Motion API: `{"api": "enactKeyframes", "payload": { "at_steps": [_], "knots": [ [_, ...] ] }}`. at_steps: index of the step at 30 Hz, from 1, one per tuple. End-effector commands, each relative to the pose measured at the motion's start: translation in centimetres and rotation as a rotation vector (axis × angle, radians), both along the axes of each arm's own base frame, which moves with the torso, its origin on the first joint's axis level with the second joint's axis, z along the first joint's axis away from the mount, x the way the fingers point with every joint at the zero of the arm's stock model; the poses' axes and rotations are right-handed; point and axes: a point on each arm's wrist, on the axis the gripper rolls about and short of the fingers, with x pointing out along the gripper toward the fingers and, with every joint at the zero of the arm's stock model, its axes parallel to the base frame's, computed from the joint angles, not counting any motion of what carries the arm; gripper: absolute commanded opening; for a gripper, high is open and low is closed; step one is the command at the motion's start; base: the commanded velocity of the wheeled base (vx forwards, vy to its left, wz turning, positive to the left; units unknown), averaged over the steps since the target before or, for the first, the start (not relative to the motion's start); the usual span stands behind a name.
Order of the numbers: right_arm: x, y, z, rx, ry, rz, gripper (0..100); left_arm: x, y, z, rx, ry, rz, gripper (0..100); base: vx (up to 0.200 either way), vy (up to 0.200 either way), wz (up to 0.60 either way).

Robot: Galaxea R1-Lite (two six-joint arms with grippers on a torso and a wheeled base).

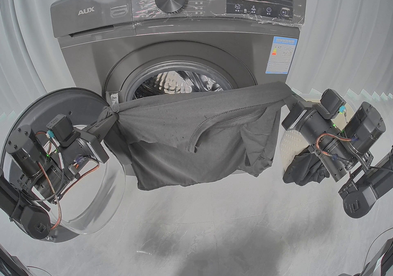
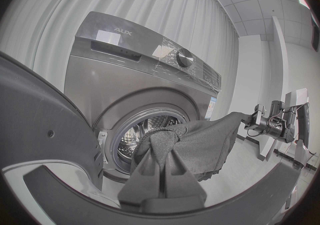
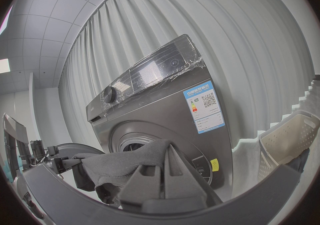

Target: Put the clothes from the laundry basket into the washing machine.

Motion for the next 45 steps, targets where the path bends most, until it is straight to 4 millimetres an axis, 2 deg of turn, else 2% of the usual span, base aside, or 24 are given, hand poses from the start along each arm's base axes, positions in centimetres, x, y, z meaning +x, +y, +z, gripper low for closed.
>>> {"api": "enactKeyframes", "payload": {
  "at_steps": [1, 16, 27, 28, 34, 36, 40, 45],
  "knots": [
    [0.0, 0.1, 0.0, -0.001, 0.001, 0.002, 0, 0.0, 0.0, 0.0, 0.000, -0.001, 0.001, 0, 0.000, 0.000, 0.00],
    [-0.1, 0.2, -0.1, -0.002, 0.003, 0.005, 0, 0.1, 0.3, 0.1, -0.001, -0.004, 0.012, 0, 0.000, 0.000, 0.00],
    [-0.4, 0.8, 0.0, -0.001, -0.002, 0.029, 0, -0.1, 0.1, -0.6, 0.016, 0.023, -0.013, 0, 0.000, 0.000, 0.00],
    [-0.4, 0.9, 0.0, -0.002, -0.001, 0.032, 0, -0.2, 0.1, -0.7, 0.017, 0.028, -0.011, 100, 0.000, 0.000, 0.00],
    [-0.4, 1.1, 0.2, 0.000, -0.009, 0.037, 0, -1.0, -1.0, -1.5, 0.029, 0.064, -0.067, 100, 0.000, 0.000, 0.00],
    [-0.7, 1.7, 0.1, -0.001, -0.009, 0.060, 0, -1.6, -1.9, -2.6, 0.050, 0.109, -0.106, 100, 0.000, 0.000, 0.00],
    [-0.9, 2.4, 0.1, -0.005, -0.011, 0.081, 0, -1.5, -2.6, -3.2, 0.058, 0.131, -0.129, 100, 0.000, 0.000, 0.00],
    [-0.3, 3.4, 1.2, 0.019, -0.056, 0.091, 0, -1.2, -3.6, -4.6, 0.086, 0.181, -0.156, 100, 0.000, 0.000, 0.00]
  ]
}}
